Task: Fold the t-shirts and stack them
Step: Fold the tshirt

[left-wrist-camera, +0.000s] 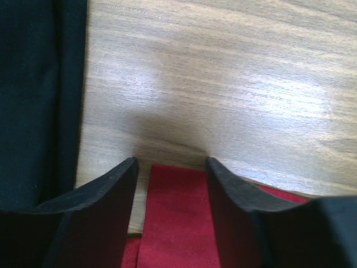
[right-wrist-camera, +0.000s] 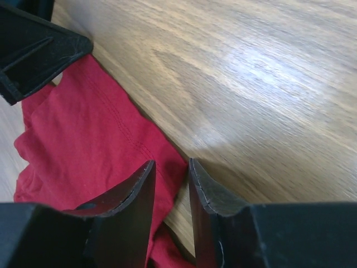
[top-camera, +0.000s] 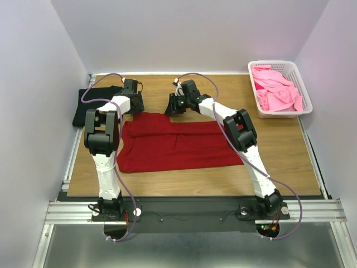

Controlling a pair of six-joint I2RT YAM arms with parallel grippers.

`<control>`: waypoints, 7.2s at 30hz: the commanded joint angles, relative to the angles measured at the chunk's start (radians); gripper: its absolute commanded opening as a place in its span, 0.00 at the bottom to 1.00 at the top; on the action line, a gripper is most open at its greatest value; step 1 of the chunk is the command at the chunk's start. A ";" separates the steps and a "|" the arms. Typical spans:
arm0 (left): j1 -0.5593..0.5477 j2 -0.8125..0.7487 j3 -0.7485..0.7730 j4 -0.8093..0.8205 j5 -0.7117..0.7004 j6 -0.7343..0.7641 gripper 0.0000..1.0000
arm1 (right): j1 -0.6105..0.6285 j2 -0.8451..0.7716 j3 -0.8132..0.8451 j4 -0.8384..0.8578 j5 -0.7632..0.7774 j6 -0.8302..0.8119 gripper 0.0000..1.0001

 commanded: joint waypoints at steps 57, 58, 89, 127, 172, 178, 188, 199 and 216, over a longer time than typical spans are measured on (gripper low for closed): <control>0.001 -0.316 -0.150 -0.108 0.031 -0.044 0.00 | 0.021 -0.168 -0.066 0.007 -0.062 0.002 0.01; 0.001 -0.339 -0.164 -0.115 0.040 -0.047 0.00 | 0.021 -0.186 -0.083 0.004 -0.066 0.002 0.01; -0.017 -0.893 -0.638 -0.399 0.296 -0.219 0.00 | 0.081 -0.458 -0.457 -0.298 -0.190 -0.157 0.01; -0.018 -0.648 -0.457 -0.148 0.151 -0.216 0.75 | -0.064 -0.490 -0.304 -0.453 0.344 -0.183 0.52; 0.011 -0.425 -0.503 -0.063 0.068 -0.155 0.73 | -0.024 -0.573 -0.572 -0.432 0.235 -0.130 0.34; 0.014 -0.437 -0.515 -0.062 0.069 -0.156 0.73 | -0.025 -0.587 -0.652 -0.426 0.241 -0.117 0.34; -0.073 -0.517 -0.434 -0.045 0.076 -0.043 0.74 | -0.082 -0.720 -0.712 -0.441 0.473 -0.131 0.34; -0.486 -0.349 -0.130 -0.023 0.174 0.258 0.78 | -0.401 -0.751 -0.692 -0.450 0.514 -0.157 0.47; -0.588 -0.062 0.070 -0.119 0.508 0.361 0.68 | -0.456 -0.785 -0.692 -0.449 0.545 -0.122 0.62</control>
